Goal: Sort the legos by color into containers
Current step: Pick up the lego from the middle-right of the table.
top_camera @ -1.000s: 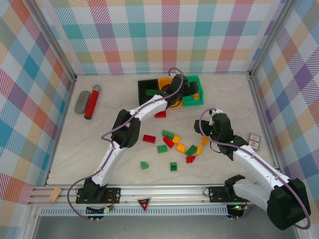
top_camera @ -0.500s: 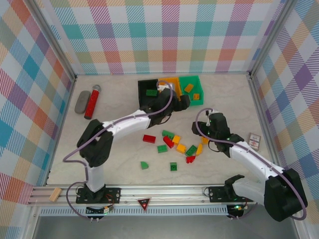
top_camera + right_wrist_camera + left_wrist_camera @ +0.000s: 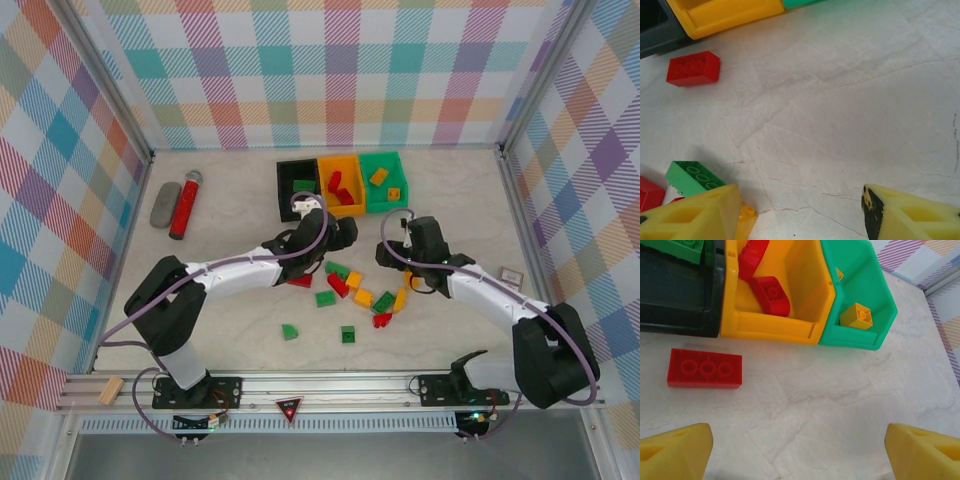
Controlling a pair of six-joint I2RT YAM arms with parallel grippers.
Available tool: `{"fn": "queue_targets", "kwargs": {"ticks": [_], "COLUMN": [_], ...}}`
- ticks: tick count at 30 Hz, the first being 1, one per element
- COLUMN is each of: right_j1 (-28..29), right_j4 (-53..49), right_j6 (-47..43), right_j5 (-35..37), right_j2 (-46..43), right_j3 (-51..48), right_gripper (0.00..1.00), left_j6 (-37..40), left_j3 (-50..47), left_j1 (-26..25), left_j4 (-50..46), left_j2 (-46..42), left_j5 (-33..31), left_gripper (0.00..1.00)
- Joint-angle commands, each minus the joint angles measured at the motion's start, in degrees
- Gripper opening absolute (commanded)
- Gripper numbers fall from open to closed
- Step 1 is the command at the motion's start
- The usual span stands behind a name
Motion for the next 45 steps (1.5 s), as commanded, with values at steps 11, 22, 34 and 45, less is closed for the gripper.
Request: {"fn": "queue_targets", "kwargs": {"ticks": [11, 22, 34, 45], "right_j1": [-0.28, -0.37, -0.35, -0.17], "right_j4": [-24.52, -29.29, -28.09, -33.28], "right_j6": [1.41, 3.99, 2.53, 3.14], "right_j5": [6.77, 12.17, 8.24, 2.61], "right_j2": [1.59, 5.13, 14.90, -4.16], "right_j3": [5.94, 8.09, 10.48, 4.44], "right_gripper": [0.65, 0.64, 0.27, 0.24], "left_j6": [7.05, 7.56, 8.50, 5.36], "left_j3": [-3.41, -2.21, -1.51, -1.04], "left_j1": [-0.59, -0.01, 0.50, 1.23], "left_j4": [-3.24, -4.39, -14.37, -33.96], "left_j2": [-10.24, -8.84, -14.86, -29.43], "left_j5": [-2.77, -0.42, -3.23, -9.00], "left_gripper": [0.88, 0.88, 0.89, 0.89]}}
